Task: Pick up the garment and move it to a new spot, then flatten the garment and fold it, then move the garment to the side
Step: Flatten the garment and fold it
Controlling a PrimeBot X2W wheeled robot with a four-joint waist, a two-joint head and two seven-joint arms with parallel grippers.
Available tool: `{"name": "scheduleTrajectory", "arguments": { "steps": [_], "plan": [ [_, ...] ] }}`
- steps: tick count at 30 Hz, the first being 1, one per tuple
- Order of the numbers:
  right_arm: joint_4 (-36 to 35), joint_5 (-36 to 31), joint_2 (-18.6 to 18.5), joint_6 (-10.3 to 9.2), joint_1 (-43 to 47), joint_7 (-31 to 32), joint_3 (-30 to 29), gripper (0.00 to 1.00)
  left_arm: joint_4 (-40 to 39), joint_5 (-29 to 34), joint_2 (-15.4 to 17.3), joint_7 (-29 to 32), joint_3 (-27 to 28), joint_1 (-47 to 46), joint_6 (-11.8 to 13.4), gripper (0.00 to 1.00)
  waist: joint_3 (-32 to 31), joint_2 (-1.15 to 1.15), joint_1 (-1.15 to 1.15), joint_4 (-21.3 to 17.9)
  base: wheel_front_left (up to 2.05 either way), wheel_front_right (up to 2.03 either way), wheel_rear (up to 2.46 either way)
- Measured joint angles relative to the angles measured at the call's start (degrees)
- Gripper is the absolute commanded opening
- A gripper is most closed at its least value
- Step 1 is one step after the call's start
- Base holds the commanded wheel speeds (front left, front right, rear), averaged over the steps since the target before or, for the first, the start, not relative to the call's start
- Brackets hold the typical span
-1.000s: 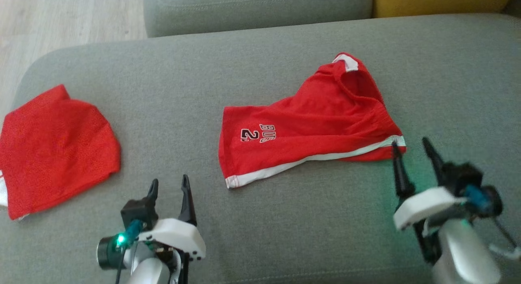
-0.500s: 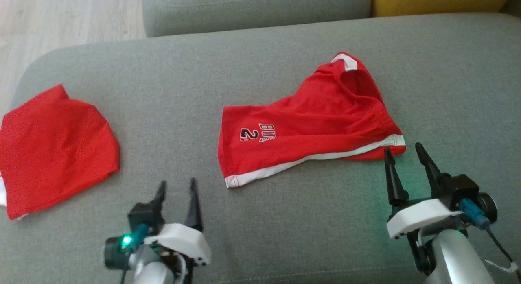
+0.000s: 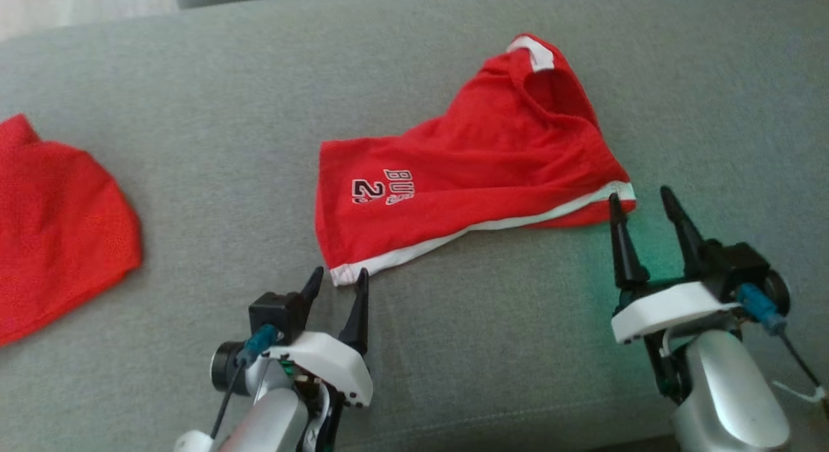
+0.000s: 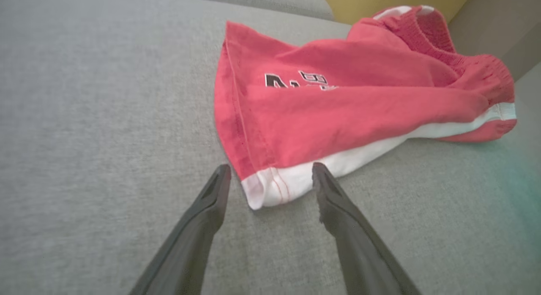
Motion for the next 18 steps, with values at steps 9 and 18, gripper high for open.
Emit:
{"name": "scheduleTrajectory", "arguments": {
  "steps": [9,18],
  "plan": [
    [-0.26,0.82,0.0,0.0,-0.41,0.0,-1.1,1.0,1.04,-0.67,0.01,-0.02,-1.56,-0.73,0.07,1.0,1.92,0.0,0.0,-1.58,0.0,0.0,0.0],
    [0.19,1.34,0.0,0.0,-0.41,0.0,-0.16,1.0,1.15,-0.94,0.0,-0.01,-0.75,-0.79,1.46,0.0,1.76,0.0,-0.01,-1.37,0.0,0.0,0.0]
  ]
}}
